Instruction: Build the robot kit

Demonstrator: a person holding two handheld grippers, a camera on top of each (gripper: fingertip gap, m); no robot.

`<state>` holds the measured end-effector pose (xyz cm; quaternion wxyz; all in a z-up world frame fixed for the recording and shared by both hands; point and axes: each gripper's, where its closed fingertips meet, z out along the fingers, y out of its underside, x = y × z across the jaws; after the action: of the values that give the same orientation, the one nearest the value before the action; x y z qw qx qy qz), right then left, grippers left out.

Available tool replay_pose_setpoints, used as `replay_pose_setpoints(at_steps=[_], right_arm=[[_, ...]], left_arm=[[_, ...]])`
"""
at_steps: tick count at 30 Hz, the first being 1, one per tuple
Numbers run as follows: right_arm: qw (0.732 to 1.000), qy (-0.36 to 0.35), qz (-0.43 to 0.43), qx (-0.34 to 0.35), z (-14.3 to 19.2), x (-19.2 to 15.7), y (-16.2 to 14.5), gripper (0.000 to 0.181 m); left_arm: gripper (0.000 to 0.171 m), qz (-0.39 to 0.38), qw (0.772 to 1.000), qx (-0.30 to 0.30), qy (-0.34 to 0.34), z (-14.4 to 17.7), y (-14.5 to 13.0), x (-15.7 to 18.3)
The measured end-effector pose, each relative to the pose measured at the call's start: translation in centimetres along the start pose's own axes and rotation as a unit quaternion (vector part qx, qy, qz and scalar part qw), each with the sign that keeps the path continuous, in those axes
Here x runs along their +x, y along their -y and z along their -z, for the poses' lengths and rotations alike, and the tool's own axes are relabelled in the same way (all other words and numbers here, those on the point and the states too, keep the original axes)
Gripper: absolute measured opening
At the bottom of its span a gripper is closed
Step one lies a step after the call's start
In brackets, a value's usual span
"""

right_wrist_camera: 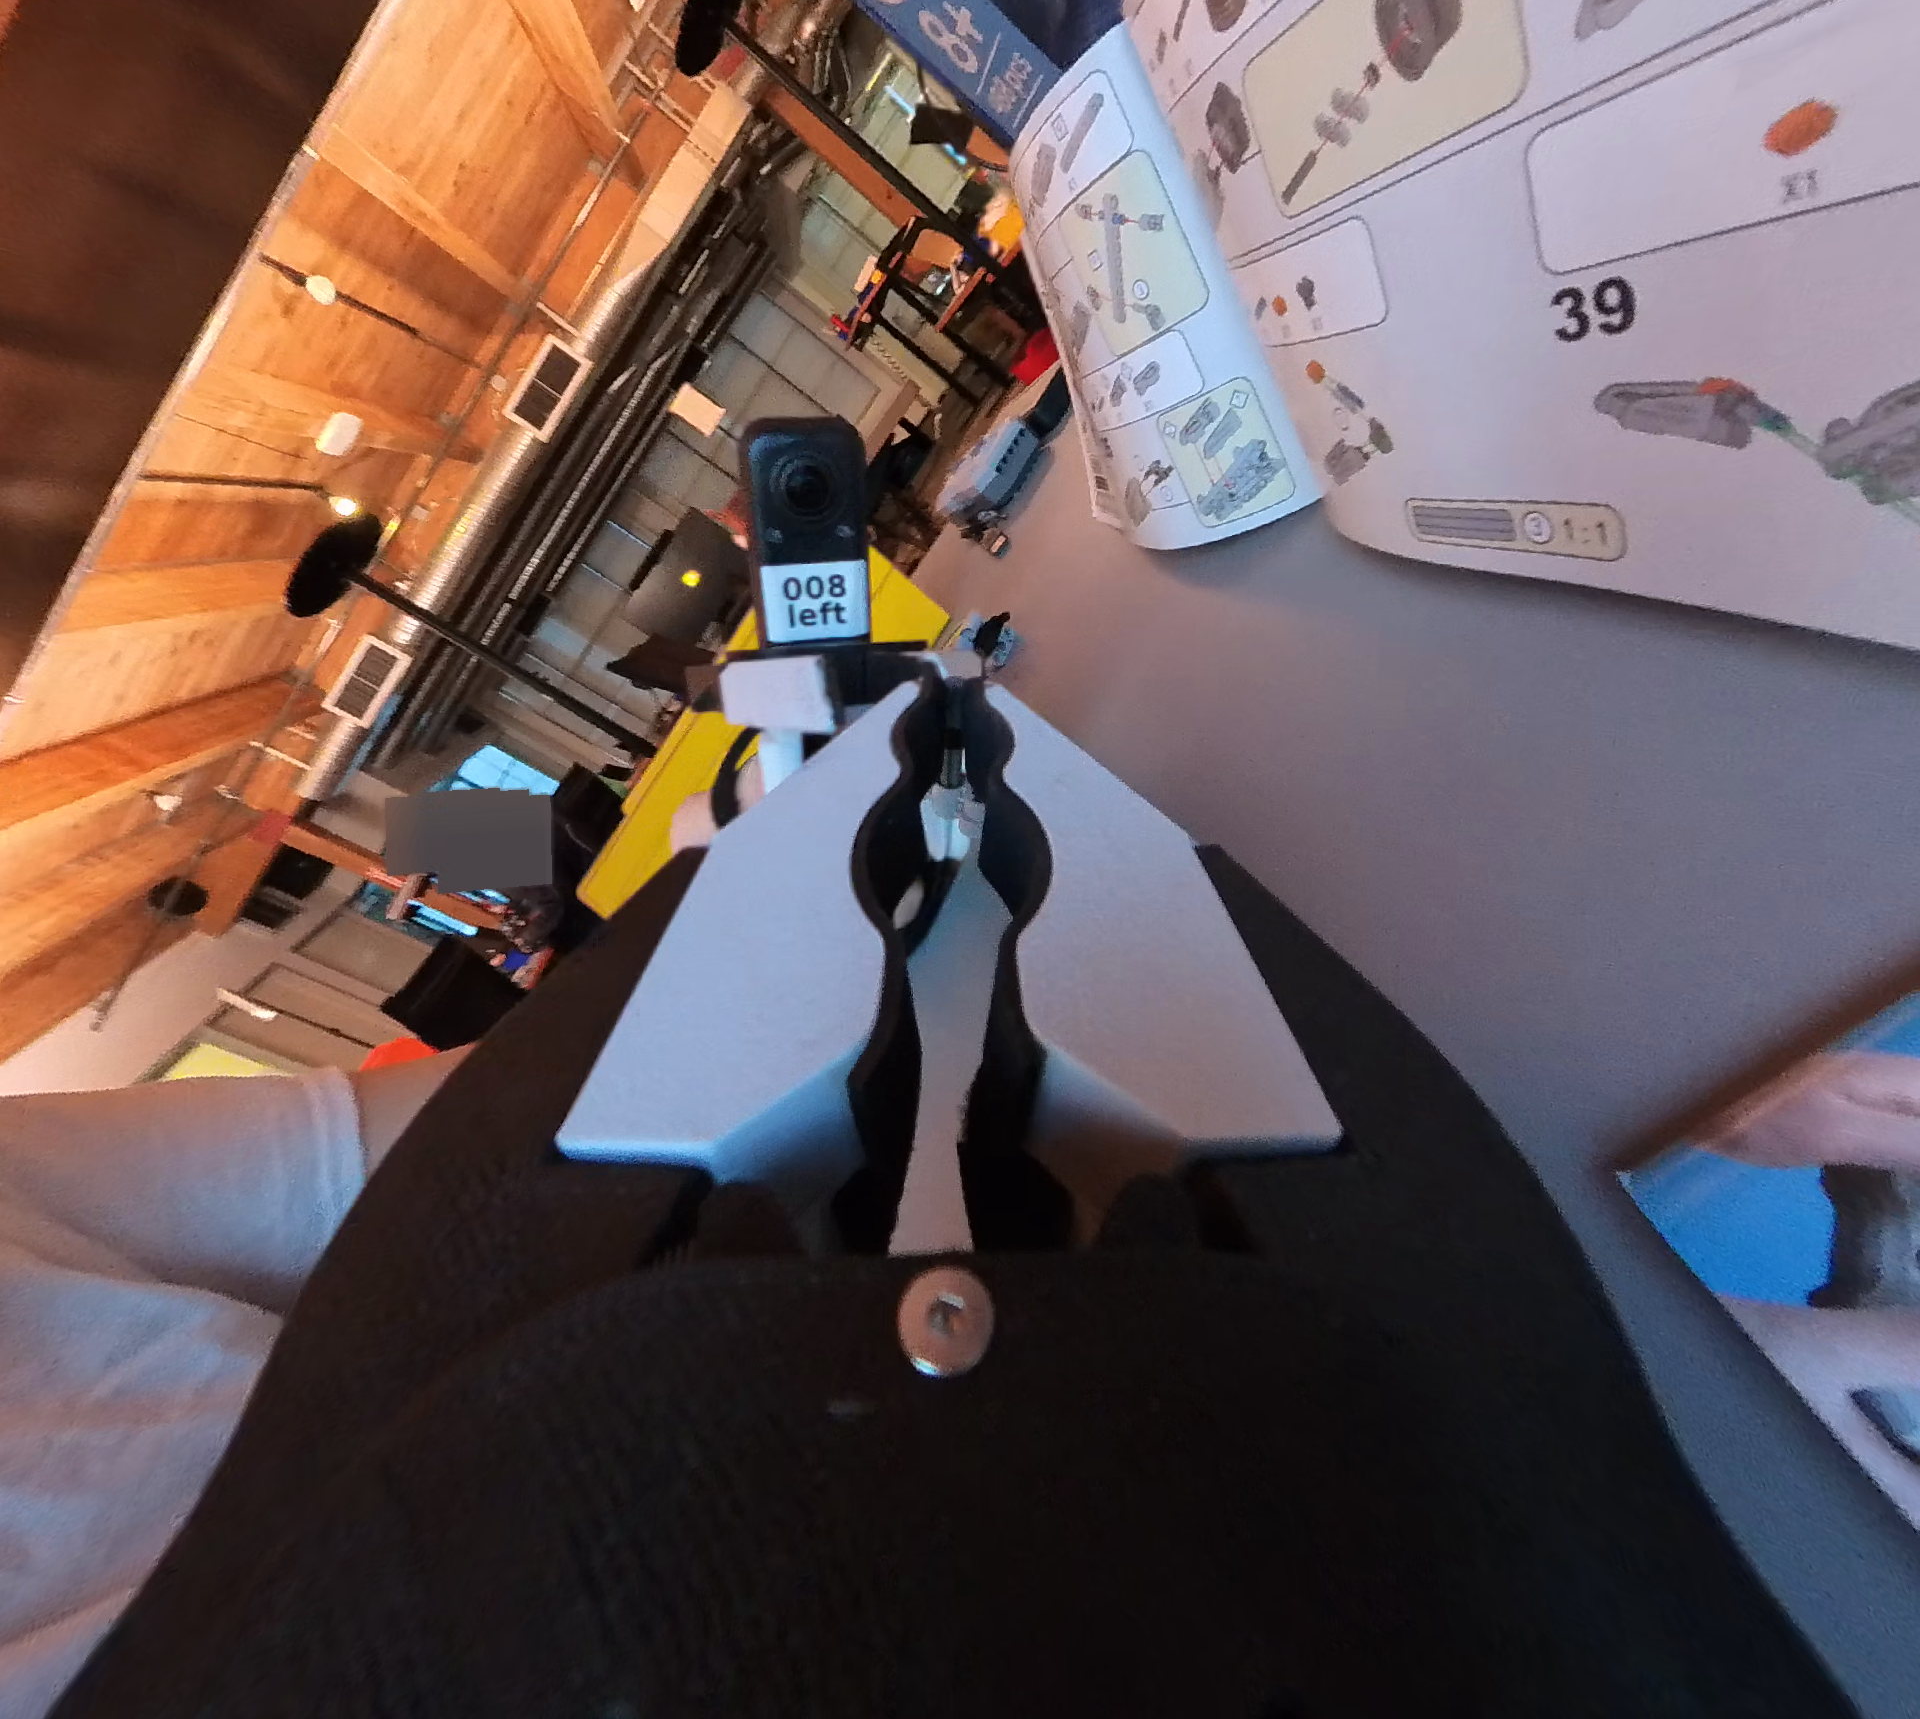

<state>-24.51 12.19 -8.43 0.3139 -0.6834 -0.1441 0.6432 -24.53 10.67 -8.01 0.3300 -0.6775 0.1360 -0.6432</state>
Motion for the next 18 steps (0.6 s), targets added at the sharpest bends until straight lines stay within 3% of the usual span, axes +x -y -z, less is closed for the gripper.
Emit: replay_pose_setpoints(at_steps=[6, 10, 18], right_arm=[[1.000, 0.008, 0.009, -0.027, -0.6, -0.4, -1.0, 0.003], [1.000, 0.014, 0.003, -0.028, -0.6, -0.5, -1.0, 0.003], [0.999, 0.016, -0.014, -0.025, -0.5, -0.5, -0.9, 0.002]], left_arm=[[0.024, -0.065, 0.996, -0.032, 0.050, -0.1, -0.3, -0.6], [0.006, -0.072, 0.995, -0.048, 0.049, -0.6, -1.0, -0.7], [0.005, -0.074, 0.994, -0.060, 0.056, -0.7, -1.2, -0.7]])
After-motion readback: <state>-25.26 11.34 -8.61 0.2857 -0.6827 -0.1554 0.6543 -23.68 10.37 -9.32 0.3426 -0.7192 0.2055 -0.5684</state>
